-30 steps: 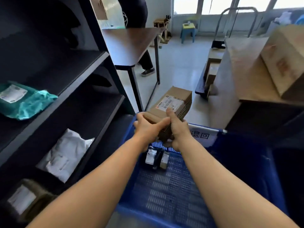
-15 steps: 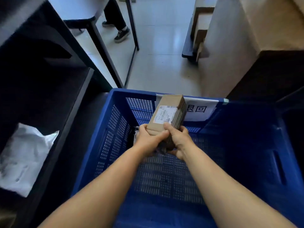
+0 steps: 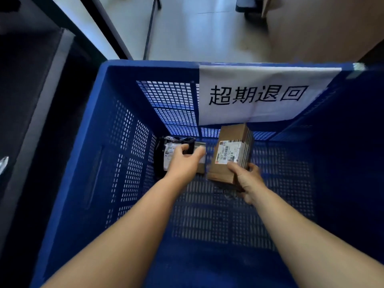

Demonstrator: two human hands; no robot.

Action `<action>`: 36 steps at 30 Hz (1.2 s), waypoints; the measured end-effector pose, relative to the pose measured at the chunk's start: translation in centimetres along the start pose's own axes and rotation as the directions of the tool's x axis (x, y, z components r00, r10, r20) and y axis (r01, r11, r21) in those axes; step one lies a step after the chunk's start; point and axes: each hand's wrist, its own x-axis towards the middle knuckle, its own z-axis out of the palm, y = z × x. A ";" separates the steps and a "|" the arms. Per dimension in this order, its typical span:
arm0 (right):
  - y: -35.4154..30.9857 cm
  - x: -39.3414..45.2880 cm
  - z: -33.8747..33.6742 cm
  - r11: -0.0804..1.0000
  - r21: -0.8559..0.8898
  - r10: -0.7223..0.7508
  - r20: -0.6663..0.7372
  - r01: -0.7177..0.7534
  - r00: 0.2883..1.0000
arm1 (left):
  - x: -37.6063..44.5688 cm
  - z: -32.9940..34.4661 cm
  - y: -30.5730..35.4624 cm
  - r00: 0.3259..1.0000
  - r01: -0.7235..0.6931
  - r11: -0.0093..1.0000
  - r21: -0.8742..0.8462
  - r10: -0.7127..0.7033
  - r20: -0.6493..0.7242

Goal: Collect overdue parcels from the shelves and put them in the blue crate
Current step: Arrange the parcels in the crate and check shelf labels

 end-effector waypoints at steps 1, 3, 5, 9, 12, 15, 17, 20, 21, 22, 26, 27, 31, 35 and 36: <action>0.4 1.3 0.1 1.000 -0.013 -0.003 -0.012 0.002 1.000 | 1.0 0.3 -0.8 1.000 0.004 1.000 -0.009 -0.004 -0.010; 1.4 4.0 0.2 0.999 -0.039 -0.011 -0.028 0.010 1.000 | 3.0 0.7 -2.3 0.999 0.007 1.000 -0.027 -0.008 -0.036; 2.5 6.6 0.3 0.998 -0.056 -0.016 -0.024 0.014 1.000 | 4.9 1.2 -3.8 0.998 0.004 0.999 -0.054 -0.007 -0.059; 4.6 10.8 1.4 0.995 -0.088 -0.048 0.003 0.048 0.999 | 8.1 2.3 -6.6 0.997 -0.011 0.995 -0.098 0.004 -0.073; 5.6 13.2 3.2 0.995 -0.085 -0.051 0.032 0.053 0.998 | 9.7 2.7 -8.4 0.996 -0.031 0.992 -0.121 0.021 -0.086; 5.9 15.1 5.0 0.995 -0.087 -0.047 0.024 0.049 0.999 | 11.2 2.5 -9.4 0.993 -0.063 0.988 -0.142 0.048 -0.109; 6.0 16.5 6.2 0.997 -0.062 -0.048 0.016 0.049 0.999 | 12.2 2.1 -9.7 0.989 -0.092 0.983 -0.158 0.071 -0.131; 6.5 18.0 7.5 0.997 -0.072 -0.036 0.031 0.038 0.999 | 13.2 1.5 -10.2 0.988 -0.100 0.978 -0.184 0.076 -0.135; 6.8 18.3 7.8 0.996 -0.087 -0.026 0.038 0.030 0.999 | 13.4 1.3 -10.4 0.988 -0.101 0.978 -0.185 0.077 -0.134; 7.1 18.6 8.0 0.995 -0.097 -0.029 0.030 0.032 0.999 | 13.5 1.1 -10.5 0.988 -0.102 0.978 -0.181 0.079 -0.132; 7.4 18.9 7.9 0.987 -0.153 -0.059 -0.016 0.056 0.998 | 13.2 0.5 -10.1 0.985 -0.117 0.976 -0.182 0.091 -0.146; 7.0 18.3 7.7 0.984 -0.172 -0.059 -0.020 0.055 0.998 | 12.9 0.4 -9.8 0.983 -0.124 0.976 -0.179 0.097 -0.154; 4.3 14.8 6.6 0.979 -0.190 -0.080 -0.047 0.070 0.996 | 10.3 0.0 -7.7 0.980 -0.131 0.971 -0.198 0.097 -0.172; 0.4 8.8 5.7 0.981 -0.132 -0.149 -0.064 0.139 0.987 | 6.4 -0.5 -4.1 0.978 -0.116 0.965 -0.233 0.070 -0.196; -0.8 7.1 5.5 0.979 -0.108 -0.178 -0.050 0.172 0.983 | 5.2 -0.7 -3.0 0.978 -0.118 0.962 -0.245 0.070 -0.197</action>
